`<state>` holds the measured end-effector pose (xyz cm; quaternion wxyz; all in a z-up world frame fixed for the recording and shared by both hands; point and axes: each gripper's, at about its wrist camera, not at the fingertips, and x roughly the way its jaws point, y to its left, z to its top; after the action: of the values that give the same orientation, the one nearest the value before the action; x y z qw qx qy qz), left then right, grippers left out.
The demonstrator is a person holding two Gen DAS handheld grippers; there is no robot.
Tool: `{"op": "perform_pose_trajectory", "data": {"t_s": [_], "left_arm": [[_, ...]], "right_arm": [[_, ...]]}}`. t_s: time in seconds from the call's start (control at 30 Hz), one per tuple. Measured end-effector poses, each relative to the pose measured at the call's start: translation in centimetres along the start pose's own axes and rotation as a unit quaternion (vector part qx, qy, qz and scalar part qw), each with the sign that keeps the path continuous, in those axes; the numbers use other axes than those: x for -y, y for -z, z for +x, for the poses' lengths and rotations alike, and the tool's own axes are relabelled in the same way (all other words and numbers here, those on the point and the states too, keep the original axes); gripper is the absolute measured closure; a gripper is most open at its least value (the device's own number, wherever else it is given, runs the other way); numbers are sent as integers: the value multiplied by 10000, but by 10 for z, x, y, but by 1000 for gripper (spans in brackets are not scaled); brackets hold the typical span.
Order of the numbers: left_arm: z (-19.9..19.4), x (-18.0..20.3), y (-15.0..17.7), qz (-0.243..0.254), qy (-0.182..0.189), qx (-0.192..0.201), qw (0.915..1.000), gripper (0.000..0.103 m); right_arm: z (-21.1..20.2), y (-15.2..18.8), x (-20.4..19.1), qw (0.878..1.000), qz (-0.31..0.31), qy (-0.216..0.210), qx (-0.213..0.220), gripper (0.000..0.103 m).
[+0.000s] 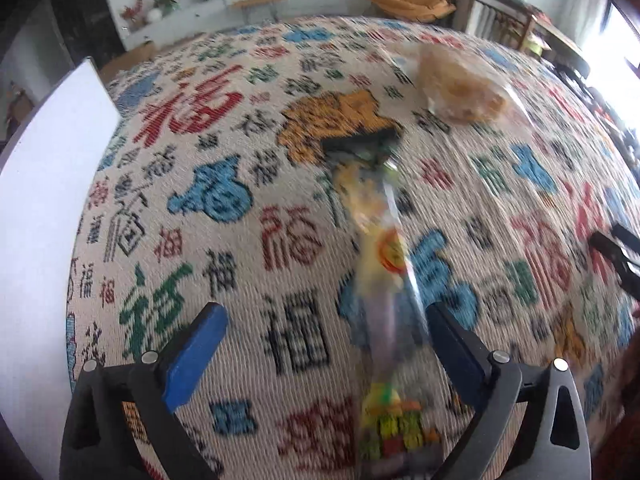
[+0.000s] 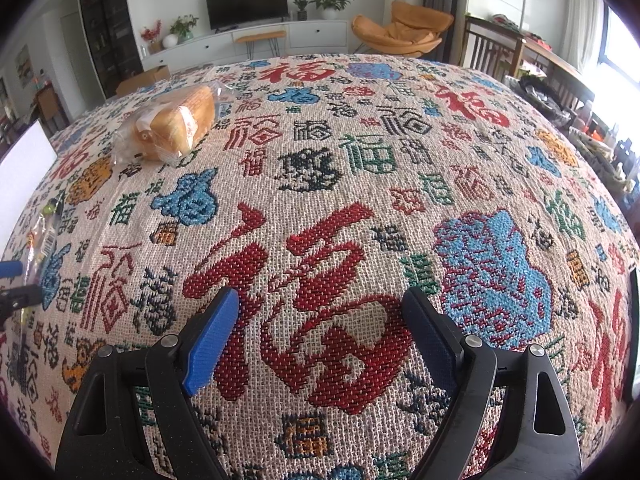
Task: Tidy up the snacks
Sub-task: 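Lower the left tool onto the yellow jelly stick and close on it, then close the right tool on the packaged bread while the left tool holds the jelly stick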
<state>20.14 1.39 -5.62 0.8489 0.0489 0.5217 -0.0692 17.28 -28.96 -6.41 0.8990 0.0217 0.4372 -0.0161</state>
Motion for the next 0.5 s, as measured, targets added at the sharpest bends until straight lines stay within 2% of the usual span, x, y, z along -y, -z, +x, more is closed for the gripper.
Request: {"op": "perform_pose_trajectory", "data": {"t_s": [0.17, 0.5], "left_arm": [[5, 4, 6, -252, -147, 657, 9974, 0], [5, 4, 4, -265, -167, 680, 9972, 0]], "right_arm": [[0, 0, -2, 10000, 2, -2, 1, 16], [0, 0, -1, 10000, -4, 6, -2, 16]]}}
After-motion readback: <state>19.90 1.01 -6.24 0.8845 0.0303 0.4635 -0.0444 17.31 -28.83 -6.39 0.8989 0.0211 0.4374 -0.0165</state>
